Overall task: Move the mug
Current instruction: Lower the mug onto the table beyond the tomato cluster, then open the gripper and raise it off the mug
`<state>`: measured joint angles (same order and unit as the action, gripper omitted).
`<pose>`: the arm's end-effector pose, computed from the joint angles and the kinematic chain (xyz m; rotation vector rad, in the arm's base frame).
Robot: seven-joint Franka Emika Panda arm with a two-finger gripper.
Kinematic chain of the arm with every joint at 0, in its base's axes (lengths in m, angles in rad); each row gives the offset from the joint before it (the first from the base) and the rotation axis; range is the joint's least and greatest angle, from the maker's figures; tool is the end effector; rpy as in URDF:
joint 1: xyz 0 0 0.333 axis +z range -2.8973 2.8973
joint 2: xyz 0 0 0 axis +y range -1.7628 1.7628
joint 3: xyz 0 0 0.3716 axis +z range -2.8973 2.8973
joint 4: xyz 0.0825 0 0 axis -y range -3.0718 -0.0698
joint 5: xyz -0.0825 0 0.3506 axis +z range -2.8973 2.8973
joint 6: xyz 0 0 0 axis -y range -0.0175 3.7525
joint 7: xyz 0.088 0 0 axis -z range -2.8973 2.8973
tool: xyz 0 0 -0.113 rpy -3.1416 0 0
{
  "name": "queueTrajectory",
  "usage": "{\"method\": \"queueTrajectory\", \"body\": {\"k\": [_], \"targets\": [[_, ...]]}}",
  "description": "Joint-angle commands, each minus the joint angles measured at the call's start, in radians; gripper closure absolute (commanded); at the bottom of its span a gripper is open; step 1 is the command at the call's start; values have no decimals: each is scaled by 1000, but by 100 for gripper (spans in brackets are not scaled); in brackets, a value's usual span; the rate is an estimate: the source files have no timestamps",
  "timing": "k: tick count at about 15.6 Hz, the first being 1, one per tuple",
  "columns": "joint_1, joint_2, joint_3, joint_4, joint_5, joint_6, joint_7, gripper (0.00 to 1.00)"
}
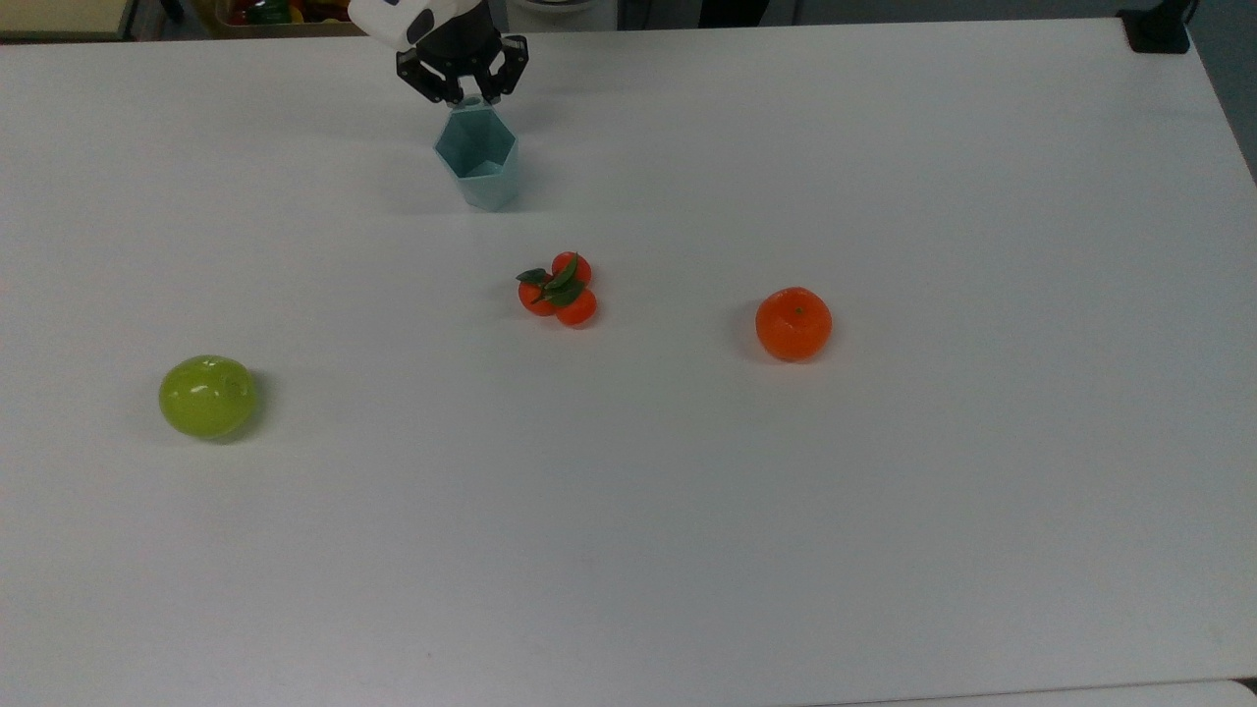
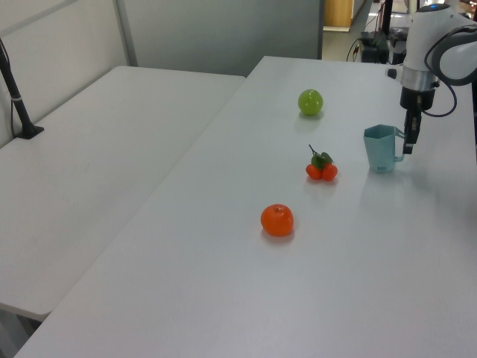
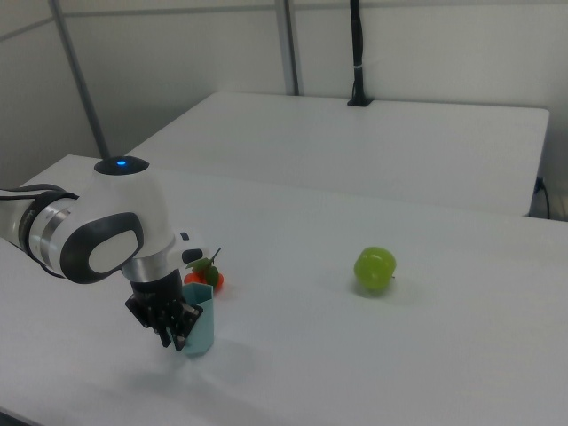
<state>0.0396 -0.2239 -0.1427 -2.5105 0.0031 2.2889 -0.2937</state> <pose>0.4028 -0.0433 0.4321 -3.0940 -0.2981 -0.0104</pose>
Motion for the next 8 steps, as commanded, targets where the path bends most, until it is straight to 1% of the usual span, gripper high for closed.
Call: {"method": "queueTrajectory", "body": {"k": [1, 3, 5, 8], "targets": [[-7, 17, -3, -13, 12, 14, -8, 64], [-7, 15, -3, -13, 12, 11, -7, 48], [-7, 15, -3, -11, 12, 9, 5, 27], [-6, 0, -3, 5, 12, -52, 59, 2]]}}
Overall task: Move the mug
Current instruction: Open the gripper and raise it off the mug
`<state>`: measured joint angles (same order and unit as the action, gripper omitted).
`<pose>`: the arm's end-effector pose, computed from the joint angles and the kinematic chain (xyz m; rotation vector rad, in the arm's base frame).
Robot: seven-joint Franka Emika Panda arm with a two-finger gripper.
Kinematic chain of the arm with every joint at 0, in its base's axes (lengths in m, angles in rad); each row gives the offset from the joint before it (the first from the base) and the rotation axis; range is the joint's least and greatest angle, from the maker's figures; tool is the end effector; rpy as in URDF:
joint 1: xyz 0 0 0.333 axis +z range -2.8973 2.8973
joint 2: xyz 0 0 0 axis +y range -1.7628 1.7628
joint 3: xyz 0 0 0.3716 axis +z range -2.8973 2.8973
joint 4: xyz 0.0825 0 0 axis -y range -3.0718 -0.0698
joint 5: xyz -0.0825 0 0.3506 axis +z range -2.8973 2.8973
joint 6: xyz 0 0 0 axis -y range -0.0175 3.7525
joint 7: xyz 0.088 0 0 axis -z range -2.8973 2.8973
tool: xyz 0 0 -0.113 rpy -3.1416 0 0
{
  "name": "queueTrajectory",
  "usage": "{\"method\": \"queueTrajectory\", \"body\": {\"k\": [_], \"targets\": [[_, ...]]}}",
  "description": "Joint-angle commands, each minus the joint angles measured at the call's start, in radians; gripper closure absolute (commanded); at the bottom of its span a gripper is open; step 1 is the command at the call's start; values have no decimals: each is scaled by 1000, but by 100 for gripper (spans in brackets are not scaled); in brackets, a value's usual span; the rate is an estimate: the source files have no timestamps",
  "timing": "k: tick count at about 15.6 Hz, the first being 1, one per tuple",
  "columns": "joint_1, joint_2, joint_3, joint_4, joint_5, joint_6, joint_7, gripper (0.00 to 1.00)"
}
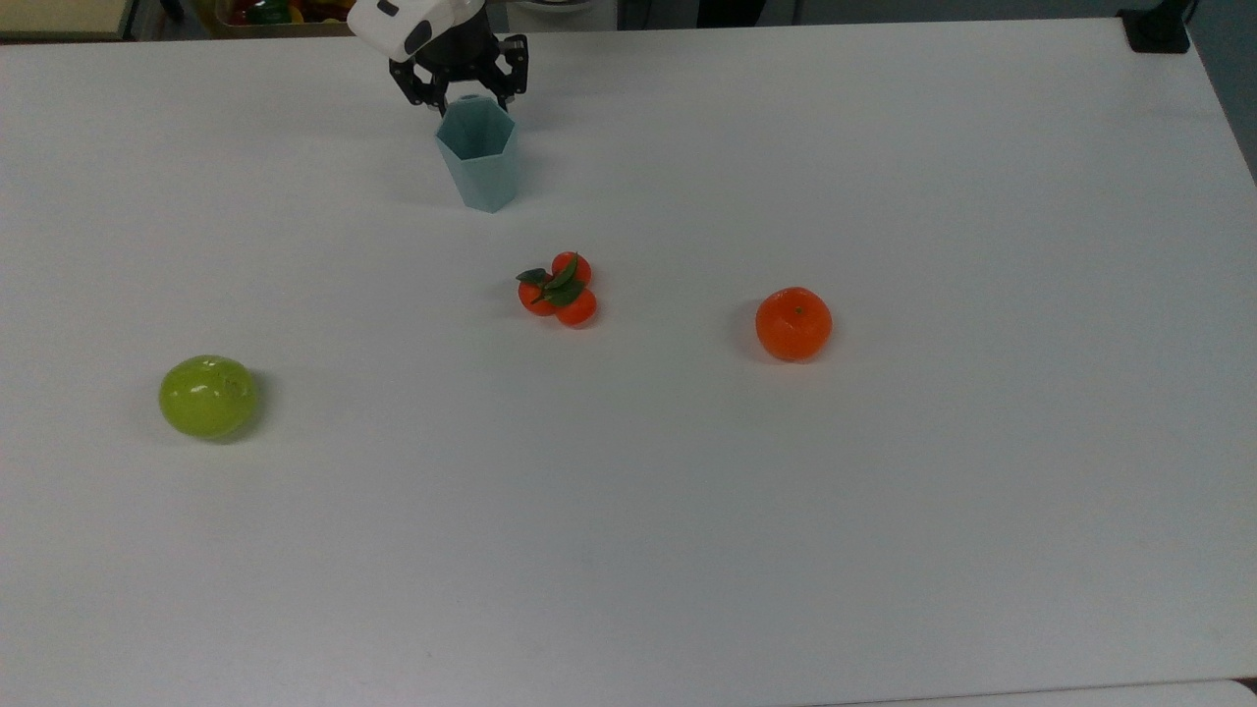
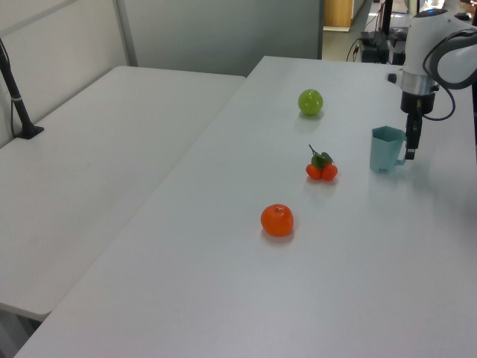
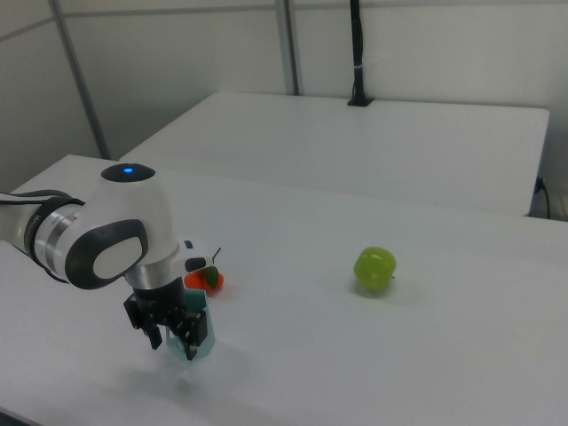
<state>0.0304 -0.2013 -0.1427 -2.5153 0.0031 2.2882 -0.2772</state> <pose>0.4030 -0.0467 0.4210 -3.0952 -0.2576 0.0332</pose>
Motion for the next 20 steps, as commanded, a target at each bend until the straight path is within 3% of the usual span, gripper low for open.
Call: {"method": "queueTrajectory", "body": {"k": [1, 7, 13, 17, 20], "targets": [[6, -38, -3, 35, 12, -114, 52, 0], [16, -43, 48, 387, 11, -589, 87, 0], [33, -18, 138, 711, 52, -870, 211, 0], [22, -12, 207, 800, 115, -911, 407, 0], [-32, 25, 282, 831, 120, -889, 437, 0]]}}
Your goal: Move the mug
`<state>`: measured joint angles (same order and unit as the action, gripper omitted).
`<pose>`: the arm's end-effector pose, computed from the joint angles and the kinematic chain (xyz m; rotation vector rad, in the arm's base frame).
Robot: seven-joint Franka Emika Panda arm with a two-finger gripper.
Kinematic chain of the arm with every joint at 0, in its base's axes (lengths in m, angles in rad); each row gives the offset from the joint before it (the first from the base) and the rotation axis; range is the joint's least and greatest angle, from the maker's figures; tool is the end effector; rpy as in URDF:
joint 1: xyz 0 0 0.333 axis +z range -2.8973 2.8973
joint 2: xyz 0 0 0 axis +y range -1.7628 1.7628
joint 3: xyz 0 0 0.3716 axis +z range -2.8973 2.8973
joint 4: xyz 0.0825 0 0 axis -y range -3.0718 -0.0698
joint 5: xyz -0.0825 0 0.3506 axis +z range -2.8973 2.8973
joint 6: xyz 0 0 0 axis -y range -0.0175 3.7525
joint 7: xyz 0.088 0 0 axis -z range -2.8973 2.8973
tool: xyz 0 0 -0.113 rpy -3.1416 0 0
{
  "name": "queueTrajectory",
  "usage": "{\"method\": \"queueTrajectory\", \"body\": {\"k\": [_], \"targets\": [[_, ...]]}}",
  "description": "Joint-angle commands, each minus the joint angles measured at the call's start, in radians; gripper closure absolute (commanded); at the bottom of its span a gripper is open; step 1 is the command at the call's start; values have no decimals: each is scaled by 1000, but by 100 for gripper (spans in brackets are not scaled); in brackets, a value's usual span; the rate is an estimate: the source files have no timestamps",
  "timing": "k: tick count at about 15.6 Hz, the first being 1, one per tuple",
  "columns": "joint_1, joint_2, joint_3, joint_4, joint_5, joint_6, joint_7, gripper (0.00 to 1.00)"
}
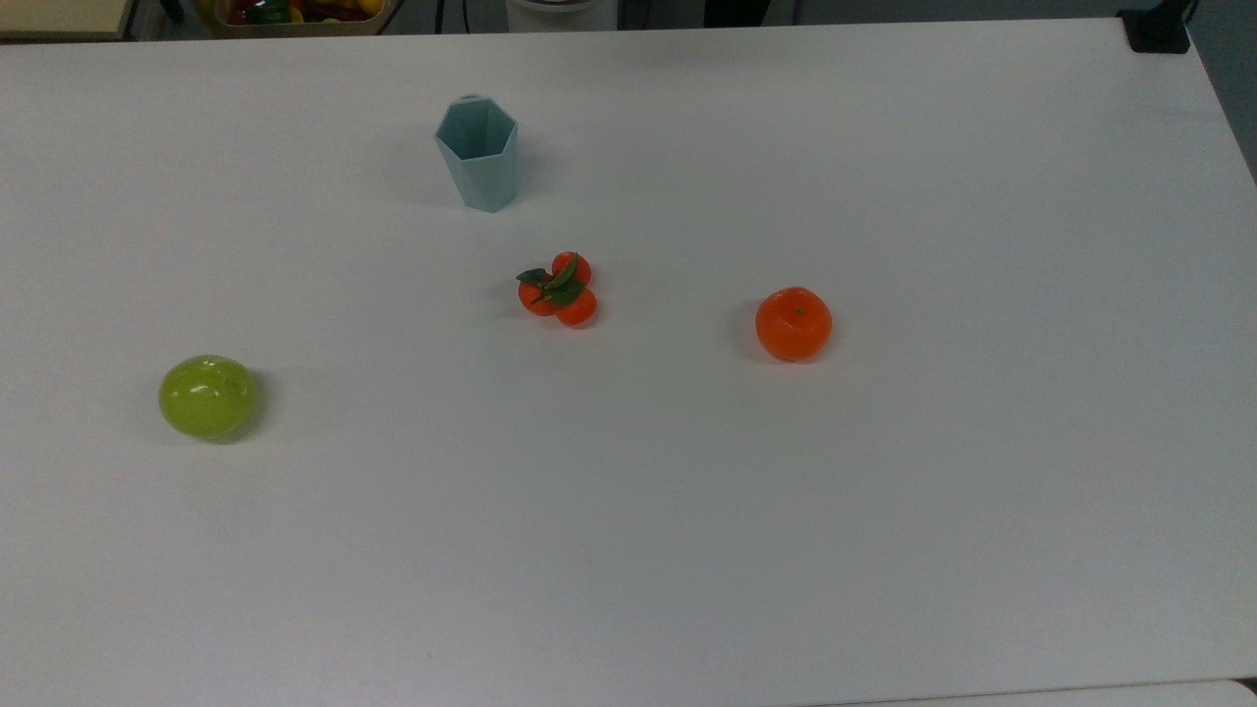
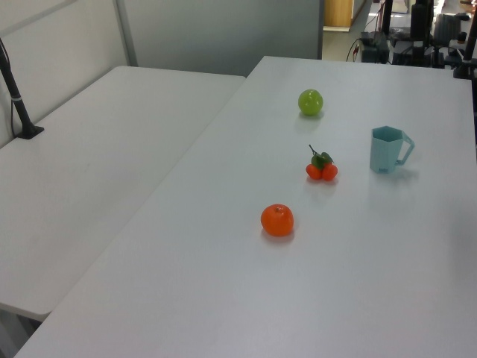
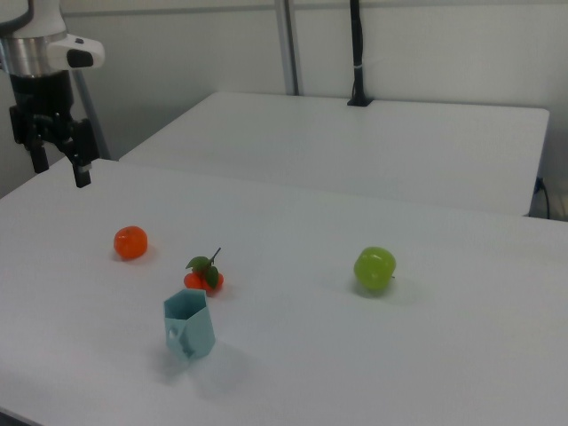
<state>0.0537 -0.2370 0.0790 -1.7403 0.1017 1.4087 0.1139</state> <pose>0.4083 0.0733 0.6988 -3.0668 -0.0419 0.1607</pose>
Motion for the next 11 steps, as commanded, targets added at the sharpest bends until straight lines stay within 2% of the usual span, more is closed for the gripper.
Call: {"method": "queueTrajectory", "body": {"k": [1, 3, 6, 8, 11], "targets": [[-61, 88, 67, 85, 21, 8, 46, 0], [-60, 125, 56, 107, 16, 67, 30, 0], [-43, 123, 38, 73, 6, 203, 26, 0], [3, 125, -20, 47, 6, 289, -3, 0], [44, 136, -99, 39, 6, 337, -147, 0]]}}
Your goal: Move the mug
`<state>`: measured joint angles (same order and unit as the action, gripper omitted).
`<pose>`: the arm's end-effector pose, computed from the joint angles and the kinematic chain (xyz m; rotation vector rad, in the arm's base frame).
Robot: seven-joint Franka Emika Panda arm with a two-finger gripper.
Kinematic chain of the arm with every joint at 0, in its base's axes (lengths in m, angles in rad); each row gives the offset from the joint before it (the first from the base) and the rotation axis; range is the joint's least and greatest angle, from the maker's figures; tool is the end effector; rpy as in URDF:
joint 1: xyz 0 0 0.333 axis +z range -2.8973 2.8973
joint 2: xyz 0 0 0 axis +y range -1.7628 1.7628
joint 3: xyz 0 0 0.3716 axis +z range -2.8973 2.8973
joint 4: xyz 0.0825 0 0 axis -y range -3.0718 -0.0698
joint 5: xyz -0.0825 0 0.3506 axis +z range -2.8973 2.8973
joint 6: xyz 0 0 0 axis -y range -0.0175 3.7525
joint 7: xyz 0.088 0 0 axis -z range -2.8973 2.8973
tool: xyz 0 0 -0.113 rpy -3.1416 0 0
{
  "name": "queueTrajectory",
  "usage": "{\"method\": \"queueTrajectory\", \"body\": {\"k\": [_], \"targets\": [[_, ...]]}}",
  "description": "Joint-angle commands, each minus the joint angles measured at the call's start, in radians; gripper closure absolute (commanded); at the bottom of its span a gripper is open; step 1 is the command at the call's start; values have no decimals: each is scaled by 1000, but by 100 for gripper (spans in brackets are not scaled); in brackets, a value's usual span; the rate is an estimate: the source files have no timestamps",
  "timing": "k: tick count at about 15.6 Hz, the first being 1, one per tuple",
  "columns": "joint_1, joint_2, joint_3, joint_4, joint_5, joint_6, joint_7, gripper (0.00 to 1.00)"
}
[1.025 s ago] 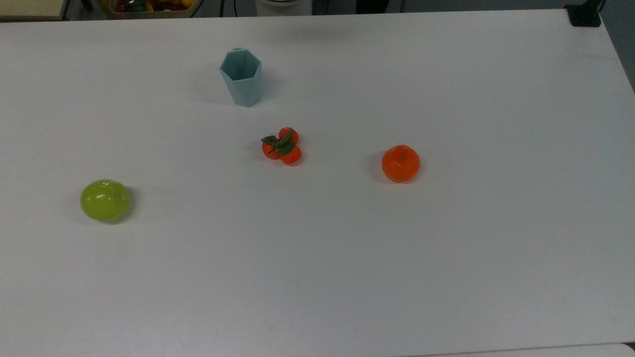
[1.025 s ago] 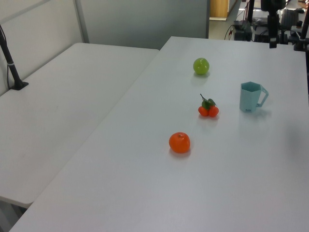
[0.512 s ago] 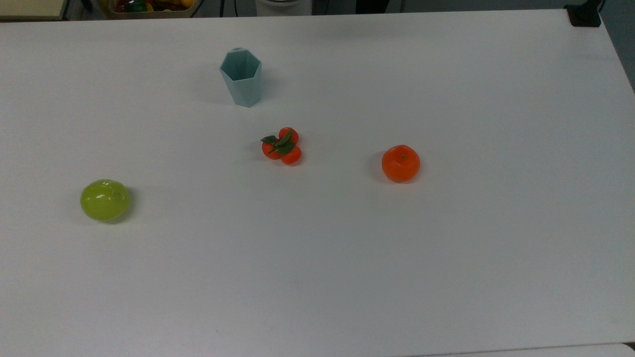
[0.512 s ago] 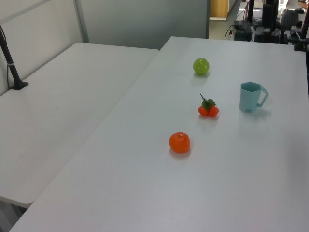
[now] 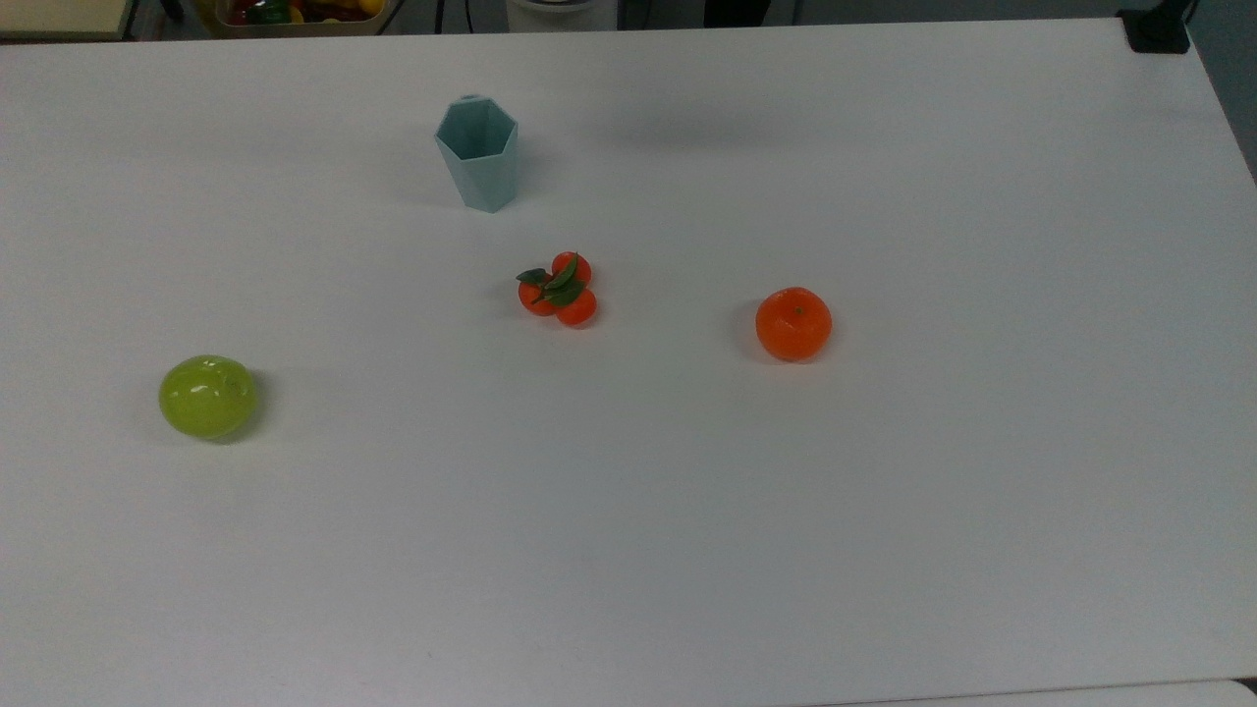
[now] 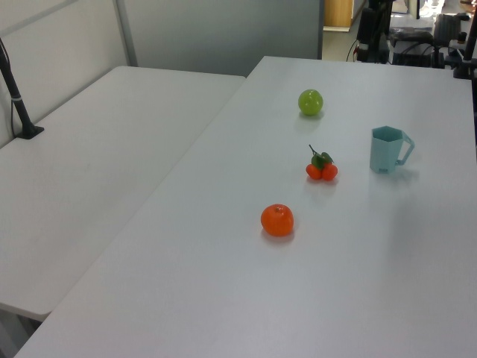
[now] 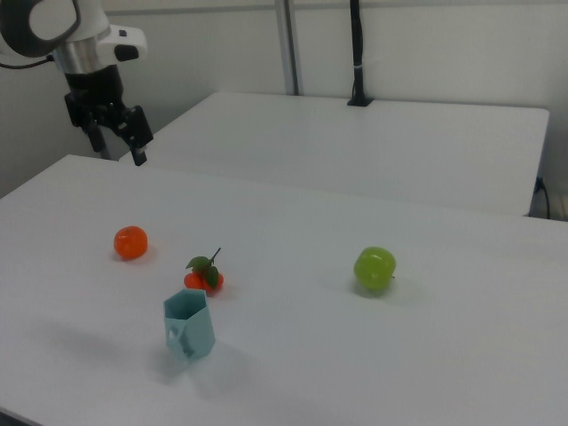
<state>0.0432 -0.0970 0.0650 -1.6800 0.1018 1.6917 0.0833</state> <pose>0.4933 0.0660 0.6866 -3.0326 -0.0275 -0.1501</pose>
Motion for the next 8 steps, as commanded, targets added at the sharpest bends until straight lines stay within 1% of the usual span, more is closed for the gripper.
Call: {"method": "queueTrajectory", "body": {"k": [1, 3, 8], "targets": [[56, 2, -96, -20, 6, 52, -128, 0], [61, 3, -106, -18, 6, 54, -115, 0], [64, 5, -100, -20, -11, 51, -115, 0]]}}
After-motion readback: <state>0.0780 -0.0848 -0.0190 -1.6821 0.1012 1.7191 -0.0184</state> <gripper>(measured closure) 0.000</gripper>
